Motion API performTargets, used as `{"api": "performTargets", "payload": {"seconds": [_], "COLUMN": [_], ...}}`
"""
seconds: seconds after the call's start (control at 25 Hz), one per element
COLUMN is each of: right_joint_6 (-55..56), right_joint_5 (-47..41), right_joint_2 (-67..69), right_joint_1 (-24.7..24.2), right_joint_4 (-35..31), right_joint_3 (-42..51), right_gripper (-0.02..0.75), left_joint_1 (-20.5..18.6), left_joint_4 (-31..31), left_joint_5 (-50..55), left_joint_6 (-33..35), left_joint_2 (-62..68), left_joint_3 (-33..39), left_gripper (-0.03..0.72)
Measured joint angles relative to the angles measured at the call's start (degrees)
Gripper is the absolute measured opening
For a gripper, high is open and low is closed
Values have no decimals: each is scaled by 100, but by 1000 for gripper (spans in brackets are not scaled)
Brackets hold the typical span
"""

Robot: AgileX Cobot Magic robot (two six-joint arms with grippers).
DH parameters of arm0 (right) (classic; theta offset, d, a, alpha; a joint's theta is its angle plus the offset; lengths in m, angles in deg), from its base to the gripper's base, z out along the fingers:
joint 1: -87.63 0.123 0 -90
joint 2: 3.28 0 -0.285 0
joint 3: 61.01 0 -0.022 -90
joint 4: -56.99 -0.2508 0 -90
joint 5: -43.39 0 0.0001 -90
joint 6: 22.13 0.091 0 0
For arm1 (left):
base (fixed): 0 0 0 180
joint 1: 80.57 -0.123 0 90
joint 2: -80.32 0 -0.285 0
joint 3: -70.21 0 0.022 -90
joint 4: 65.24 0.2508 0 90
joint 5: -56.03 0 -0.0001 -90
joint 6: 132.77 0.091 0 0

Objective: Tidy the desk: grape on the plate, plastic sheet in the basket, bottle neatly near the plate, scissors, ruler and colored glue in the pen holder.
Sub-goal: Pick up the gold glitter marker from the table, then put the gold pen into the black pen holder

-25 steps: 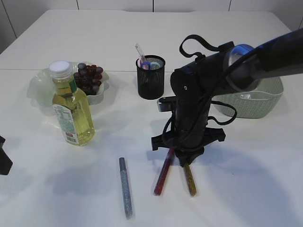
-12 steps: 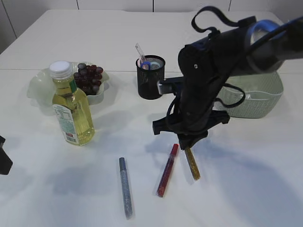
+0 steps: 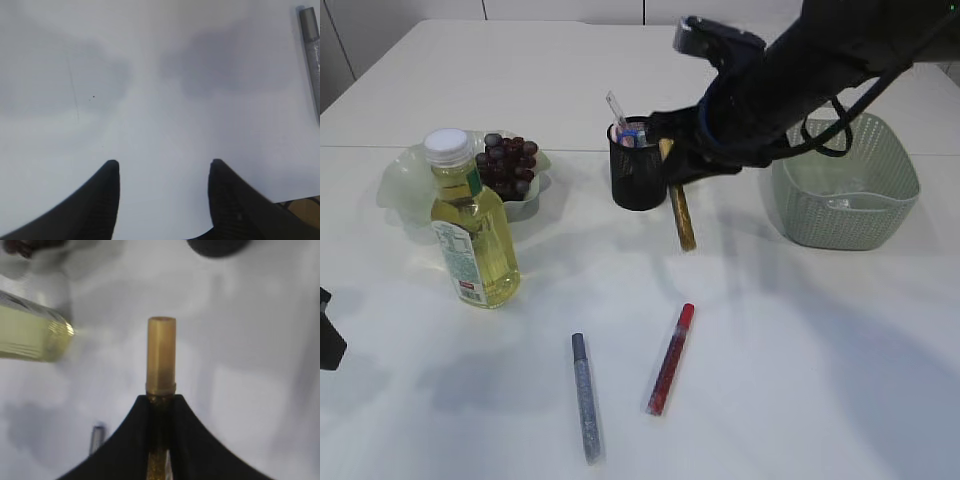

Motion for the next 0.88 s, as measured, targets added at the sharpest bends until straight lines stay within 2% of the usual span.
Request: {"api": "performTargets", "payload": {"seconds": [0.16,0.44,0.6,0.88], "right_joint_6": [-2128,-5044,-6197,-7743], "right_joint_5": [490,925,984,1031], "right_joint_2": [0,388,1018,2072], "right_joint_1": [-342,-725,-770,-770], "right_joint_4": [-1894,-4551,-5561,-6396], "right_joint_3": [-81,-544,-1236,-2619], "right_gripper": [102,101,101,101], "left_joint_1": [0,0,0,0], "left_joint_4": [0,0,0,12], "left_joint_5": [35,123,136,178], "left_joint_6": [0,0,0,0], "left_joint_2": [0,0,0,0], "left_joint_3": [0,0,0,0], "left_gripper": [415,415,415,415]}}
